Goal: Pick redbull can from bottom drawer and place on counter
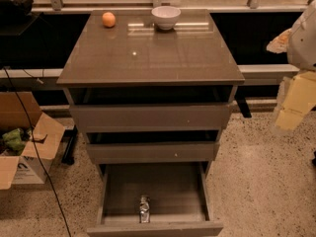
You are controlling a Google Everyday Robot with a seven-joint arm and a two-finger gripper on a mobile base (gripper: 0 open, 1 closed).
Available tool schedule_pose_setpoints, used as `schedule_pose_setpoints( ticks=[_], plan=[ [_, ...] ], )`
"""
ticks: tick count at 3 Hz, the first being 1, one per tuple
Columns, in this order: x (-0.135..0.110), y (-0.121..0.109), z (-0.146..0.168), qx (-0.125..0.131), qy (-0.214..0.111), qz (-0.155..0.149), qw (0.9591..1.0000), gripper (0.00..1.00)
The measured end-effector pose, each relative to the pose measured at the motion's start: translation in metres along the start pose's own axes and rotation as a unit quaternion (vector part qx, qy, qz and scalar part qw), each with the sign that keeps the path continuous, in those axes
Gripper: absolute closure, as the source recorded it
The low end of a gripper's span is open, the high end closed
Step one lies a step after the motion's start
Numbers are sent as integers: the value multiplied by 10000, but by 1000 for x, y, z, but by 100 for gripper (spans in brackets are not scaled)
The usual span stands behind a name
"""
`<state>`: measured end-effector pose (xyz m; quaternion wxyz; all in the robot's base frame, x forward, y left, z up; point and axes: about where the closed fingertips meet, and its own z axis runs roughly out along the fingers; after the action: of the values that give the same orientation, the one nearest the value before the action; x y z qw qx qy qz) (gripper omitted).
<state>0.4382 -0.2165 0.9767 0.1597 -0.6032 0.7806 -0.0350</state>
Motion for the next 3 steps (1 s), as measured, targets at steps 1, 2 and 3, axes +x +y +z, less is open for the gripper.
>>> schedule_pose_setpoints(
  ticks=[1, 2, 3],
  plan=[
    [0, 0, 0, 0, 0, 0, 10000, 0],
    [-14, 4, 22, -46, -249, 52, 9997, 0],
    [-59, 37, 106, -683, -987, 209, 9925, 0]
  ],
)
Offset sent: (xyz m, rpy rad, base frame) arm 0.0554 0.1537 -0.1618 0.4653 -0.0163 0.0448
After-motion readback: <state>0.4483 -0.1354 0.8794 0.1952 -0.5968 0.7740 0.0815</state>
